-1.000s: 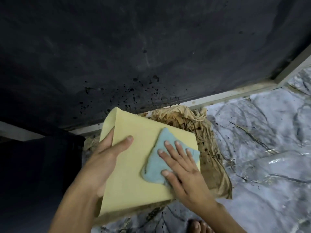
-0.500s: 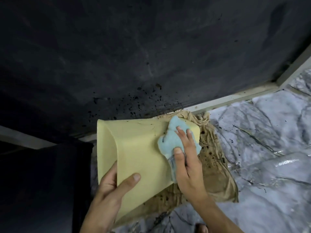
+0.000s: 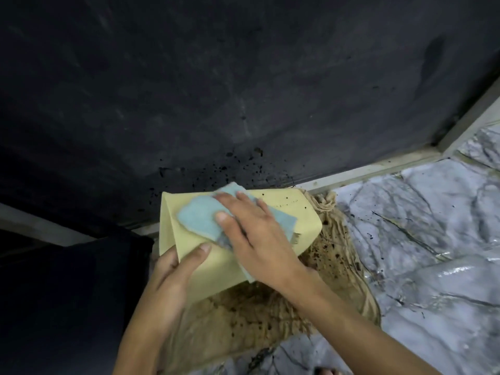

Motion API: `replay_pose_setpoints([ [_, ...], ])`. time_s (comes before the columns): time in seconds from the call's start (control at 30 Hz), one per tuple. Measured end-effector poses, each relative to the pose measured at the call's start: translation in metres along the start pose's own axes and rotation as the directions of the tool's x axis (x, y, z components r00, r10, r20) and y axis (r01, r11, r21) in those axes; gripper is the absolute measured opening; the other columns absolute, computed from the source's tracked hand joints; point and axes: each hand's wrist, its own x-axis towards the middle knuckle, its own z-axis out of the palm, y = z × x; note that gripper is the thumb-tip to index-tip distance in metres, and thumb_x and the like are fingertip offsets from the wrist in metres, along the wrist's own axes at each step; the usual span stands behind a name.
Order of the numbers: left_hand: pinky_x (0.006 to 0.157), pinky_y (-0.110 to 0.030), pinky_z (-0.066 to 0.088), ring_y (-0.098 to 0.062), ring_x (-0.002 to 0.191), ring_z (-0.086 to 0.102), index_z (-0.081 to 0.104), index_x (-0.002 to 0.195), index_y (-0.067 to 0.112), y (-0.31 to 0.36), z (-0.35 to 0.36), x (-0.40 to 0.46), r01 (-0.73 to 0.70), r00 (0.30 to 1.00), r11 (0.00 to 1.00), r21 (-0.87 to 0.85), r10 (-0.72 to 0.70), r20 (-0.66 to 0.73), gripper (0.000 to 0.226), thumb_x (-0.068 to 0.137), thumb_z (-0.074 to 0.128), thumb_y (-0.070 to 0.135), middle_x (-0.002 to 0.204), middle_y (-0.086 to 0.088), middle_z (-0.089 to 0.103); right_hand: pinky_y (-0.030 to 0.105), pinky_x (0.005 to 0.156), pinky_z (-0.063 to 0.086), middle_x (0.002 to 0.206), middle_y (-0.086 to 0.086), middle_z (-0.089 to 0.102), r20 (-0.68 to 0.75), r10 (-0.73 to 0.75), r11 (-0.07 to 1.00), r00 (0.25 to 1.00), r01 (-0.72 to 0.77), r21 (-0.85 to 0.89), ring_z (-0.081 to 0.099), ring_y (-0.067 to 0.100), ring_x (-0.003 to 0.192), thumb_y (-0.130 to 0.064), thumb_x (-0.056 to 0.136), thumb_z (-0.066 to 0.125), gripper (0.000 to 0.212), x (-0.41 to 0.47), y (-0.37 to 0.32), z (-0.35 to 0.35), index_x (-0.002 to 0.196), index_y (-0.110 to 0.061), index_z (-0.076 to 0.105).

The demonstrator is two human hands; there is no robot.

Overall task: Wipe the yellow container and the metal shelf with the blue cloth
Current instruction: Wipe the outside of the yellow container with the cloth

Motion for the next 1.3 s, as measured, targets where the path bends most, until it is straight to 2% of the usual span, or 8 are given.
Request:
replay_pose_setpoints([
  [0.17, 0.108, -0.057, 0.049, -0.022, 0.113, 0.074, 0.076, 0.115, 0.037, -0.01, 0.001, 0.001, 0.013, 1.0, 0.994, 0.112, -0.013, 0.0, 0.04, 0.076, 0.071, 0.044, 0.115, 0.005, 0.082, 0.039, 0.123, 0.007, 0.16, -0.008, 0.035, 0.128, -0.054, 0.98, 0.99, 0.076, -0.181, 0.017, 0.012, 0.152, -0.046, 0.105, 0.03, 0.048, 0.008, 0.003, 0.018, 0.15, -0.032, 0.037],
  [0.43, 0.112, -0.051, 0.046, -0.017, 0.119, 0.067, 0.066, 0.126, 0.045, -0.028, -0.006, -0.004, 0.104, 0.982, 0.994, 0.028, -0.098, -0.163, 0.073, 0.06, 0.067, 0.077, 0.126, 0.017, 0.073, 0.042, 0.123, 0.0, 0.161, -0.01, 0.029, -0.136, 0.308, 0.914, 0.942, -0.332, -0.231, 0.011, 0.015, 0.153, -0.052, 0.102, 0.024, 0.057, -0.003, 0.083, -0.014, 0.153, -0.028, 0.033],
  [0.6, 0.107, -0.053, 0.051, -0.019, 0.115, 0.074, 0.073, 0.122, 0.033, -0.024, -0.009, -0.007, 0.025, 0.999, 0.998, 0.061, -0.024, -0.023, 0.051, 0.076, 0.073, 0.055, 0.119, 0.004, 0.081, 0.037, 0.122, -0.007, 0.164, -0.01, 0.025, 0.207, -0.05, 0.977, 0.977, 0.091, -0.193, 0.005, 0.012, 0.153, -0.044, 0.106, 0.024, 0.049, -0.002, -0.009, 0.043, 0.153, -0.033, 0.03],
  [0.67, 0.107, -0.05, 0.051, -0.016, 0.114, 0.074, 0.074, 0.121, 0.026, -0.026, -0.008, -0.007, 0.018, 1.0, 0.999, 0.037, -0.018, -0.01, 0.045, 0.08, 0.079, 0.044, 0.117, 0.004, 0.081, 0.038, 0.123, 0.0, 0.164, -0.012, 0.025, 0.16, -0.084, 0.954, 0.984, 0.126, -0.272, 0.009, 0.01, 0.153, -0.047, 0.105, 0.027, 0.05, -0.002, 0.009, 0.03, 0.153, -0.035, 0.029],
  [0.87, 0.102, -0.035, 0.053, -0.007, 0.113, 0.071, 0.071, 0.121, 0.031, -0.032, -0.011, -0.004, 0.053, 0.998, 0.988, 0.143, -0.046, -0.049, 0.053, 0.074, 0.084, 0.05, 0.113, 0.019, 0.08, 0.045, 0.124, 0.004, 0.163, -0.013, 0.02, -0.094, 0.303, 0.927, 0.948, -0.316, -0.201, 0.004, 0.011, 0.153, -0.051, 0.104, 0.027, 0.052, -0.012, 0.098, -0.035, 0.154, -0.034, 0.025],
  [1.0, 0.093, -0.032, 0.053, -0.011, 0.109, 0.074, 0.074, 0.115, 0.029, -0.036, -0.015, -0.001, 0.024, 0.999, 0.995, 0.1, -0.021, -0.029, 0.033, 0.084, 0.082, 0.026, 0.11, 0.014, 0.082, 0.04, 0.122, -0.011, 0.163, -0.021, 0.006, 0.155, 0.07, 0.972, 0.985, -0.033, -0.232, -0.013, 0.003, 0.151, -0.046, 0.107, 0.017, 0.049, -0.024, 0.027, 0.01, 0.155, -0.04, 0.013],
  [1.1, 0.1, -0.038, 0.05, -0.014, 0.12, 0.071, 0.071, 0.128, 0.031, -0.036, -0.016, -0.005, -0.015, 0.996, 0.999, 0.039, 0.012, 0.087, 0.048, 0.081, 0.082, 0.028, 0.126, 0.006, 0.078, 0.036, 0.121, -0.011, 0.164, -0.017, 0.021, 0.275, -0.109, 0.95, 0.955, 0.181, -0.254, 0.0, 0.007, 0.153, -0.043, 0.107, 0.023, 0.046, -0.005, -0.004, 0.039, 0.153, -0.041, 0.025],
  [1.3, 0.082, -0.038, 0.056, -0.023, 0.108, 0.074, 0.072, 0.118, 0.023, -0.03, -0.022, 0.007, 0.169, 0.985, 0.977, -0.131, -0.173, -0.019, 0.047, 0.073, 0.082, 0.018, 0.111, 0.002, 0.083, 0.043, 0.123, 0.005, 0.164, -0.015, 0.022, 0.045, 0.134, 0.887, 0.99, -0.1, -0.451, 0.006, 0.009, 0.153, -0.057, 0.102, 0.021, 0.054, 0.004, 0.079, -0.005, 0.153, -0.04, 0.025],
])
